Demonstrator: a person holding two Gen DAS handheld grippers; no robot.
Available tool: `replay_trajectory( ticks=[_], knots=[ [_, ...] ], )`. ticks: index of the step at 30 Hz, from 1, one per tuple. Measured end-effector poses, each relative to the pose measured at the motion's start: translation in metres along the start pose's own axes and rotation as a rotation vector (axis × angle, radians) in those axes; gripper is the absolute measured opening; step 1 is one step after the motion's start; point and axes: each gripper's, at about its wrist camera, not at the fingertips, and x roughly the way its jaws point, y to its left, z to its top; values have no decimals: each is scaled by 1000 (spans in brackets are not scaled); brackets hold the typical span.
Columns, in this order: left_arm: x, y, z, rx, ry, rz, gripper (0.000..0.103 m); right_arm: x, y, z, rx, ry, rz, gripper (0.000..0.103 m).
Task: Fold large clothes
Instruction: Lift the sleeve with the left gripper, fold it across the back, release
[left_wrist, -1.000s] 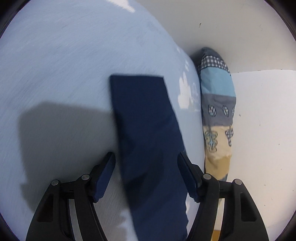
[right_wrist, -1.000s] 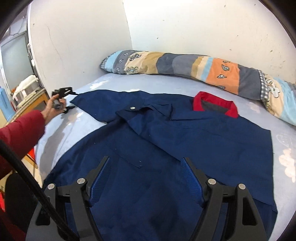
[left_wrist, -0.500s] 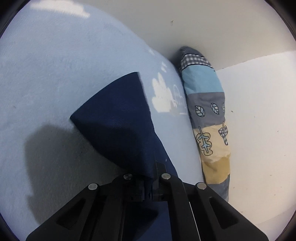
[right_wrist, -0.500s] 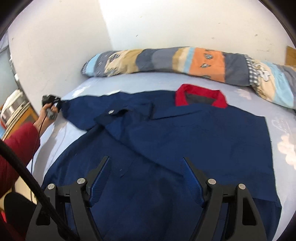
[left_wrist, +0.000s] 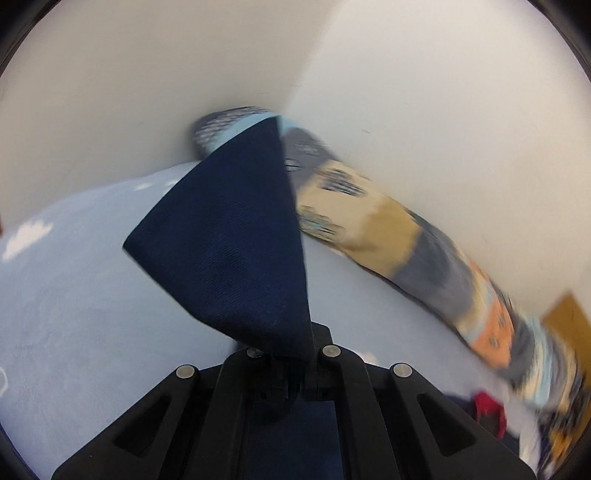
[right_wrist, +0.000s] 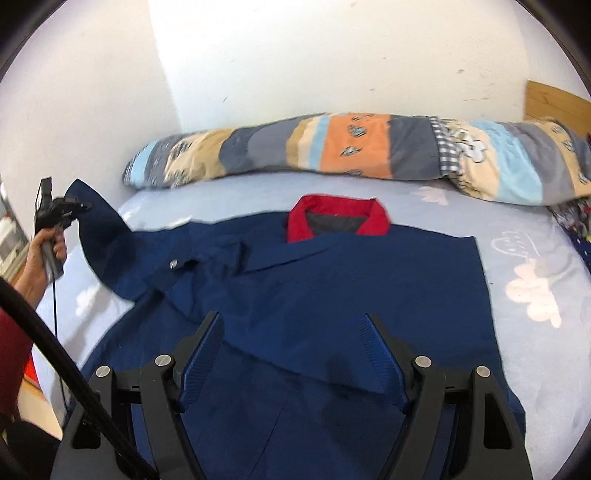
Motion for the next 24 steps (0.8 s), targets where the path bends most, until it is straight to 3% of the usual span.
replay_trajectory(
  ticks=[6,11,18,24],
  knots=[
    [-26,-145,-36,230,42,-111,2,-29,-20,12,27,-81,-61,81],
    [-42,-260,-91,313,135,-269,2,-64,-46,18,78,-148,-92,81],
    [-51,-409,-180,439,209,-407,3,-118,-87,21,139,-249,-175,81],
    [-33,-494,-284,543,339,-410,8,-147,-125,16,201,-279,-234,81]
  ],
)
